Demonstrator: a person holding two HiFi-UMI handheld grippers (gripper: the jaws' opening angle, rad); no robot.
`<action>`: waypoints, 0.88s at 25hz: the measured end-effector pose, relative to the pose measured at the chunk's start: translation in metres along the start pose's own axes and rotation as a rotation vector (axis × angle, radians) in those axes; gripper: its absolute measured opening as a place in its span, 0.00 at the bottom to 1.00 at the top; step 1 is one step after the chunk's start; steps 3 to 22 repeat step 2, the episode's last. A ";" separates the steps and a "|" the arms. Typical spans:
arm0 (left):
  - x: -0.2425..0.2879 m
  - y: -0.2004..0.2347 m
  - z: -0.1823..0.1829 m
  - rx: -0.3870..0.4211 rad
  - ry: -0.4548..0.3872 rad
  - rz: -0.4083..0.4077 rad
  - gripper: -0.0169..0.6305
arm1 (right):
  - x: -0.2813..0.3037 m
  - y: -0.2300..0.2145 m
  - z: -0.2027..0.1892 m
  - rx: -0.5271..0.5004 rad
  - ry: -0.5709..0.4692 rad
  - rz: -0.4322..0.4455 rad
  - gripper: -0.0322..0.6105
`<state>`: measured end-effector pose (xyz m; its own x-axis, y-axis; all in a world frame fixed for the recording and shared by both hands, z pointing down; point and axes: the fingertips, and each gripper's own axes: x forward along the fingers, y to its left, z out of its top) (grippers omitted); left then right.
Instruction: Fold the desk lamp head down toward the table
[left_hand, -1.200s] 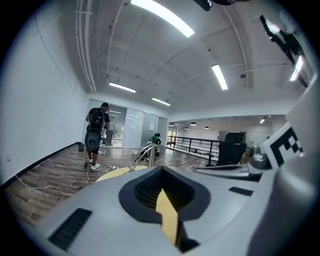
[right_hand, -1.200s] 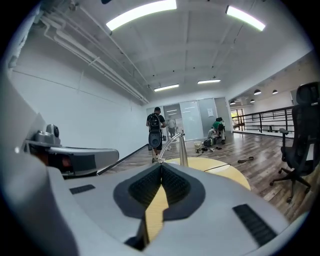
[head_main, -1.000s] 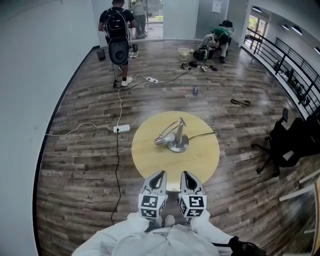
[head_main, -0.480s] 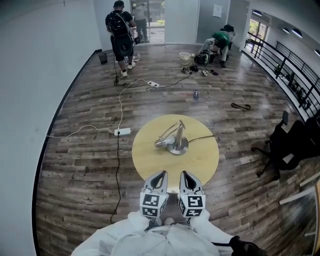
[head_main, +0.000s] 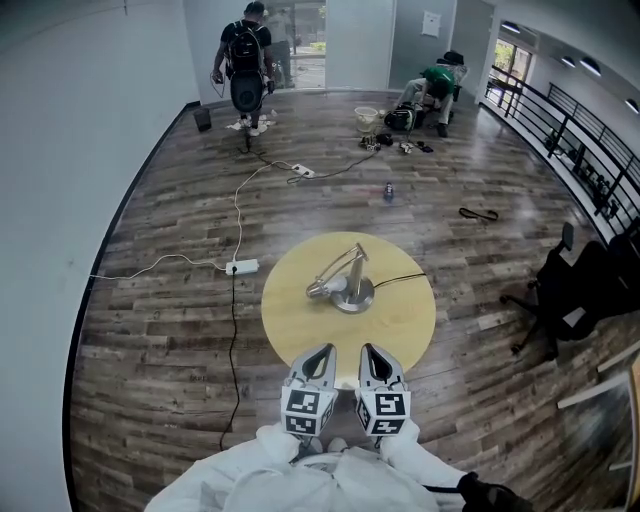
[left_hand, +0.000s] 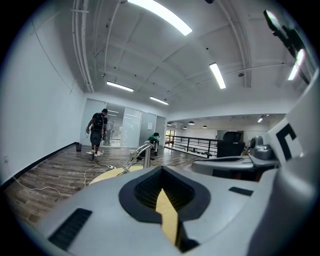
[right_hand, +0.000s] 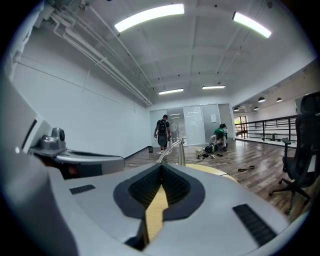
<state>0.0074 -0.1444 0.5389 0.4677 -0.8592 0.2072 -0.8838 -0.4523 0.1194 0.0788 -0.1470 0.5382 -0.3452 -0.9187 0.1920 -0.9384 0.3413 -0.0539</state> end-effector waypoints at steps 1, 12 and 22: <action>-0.001 0.000 0.000 -0.004 0.002 0.000 0.03 | 0.000 0.000 0.000 0.000 0.001 0.001 0.07; -0.001 0.000 -0.001 -0.009 0.003 0.000 0.03 | -0.001 0.001 0.000 -0.001 0.002 0.001 0.07; -0.001 0.000 -0.001 -0.009 0.003 0.000 0.03 | -0.001 0.001 0.000 -0.001 0.002 0.001 0.07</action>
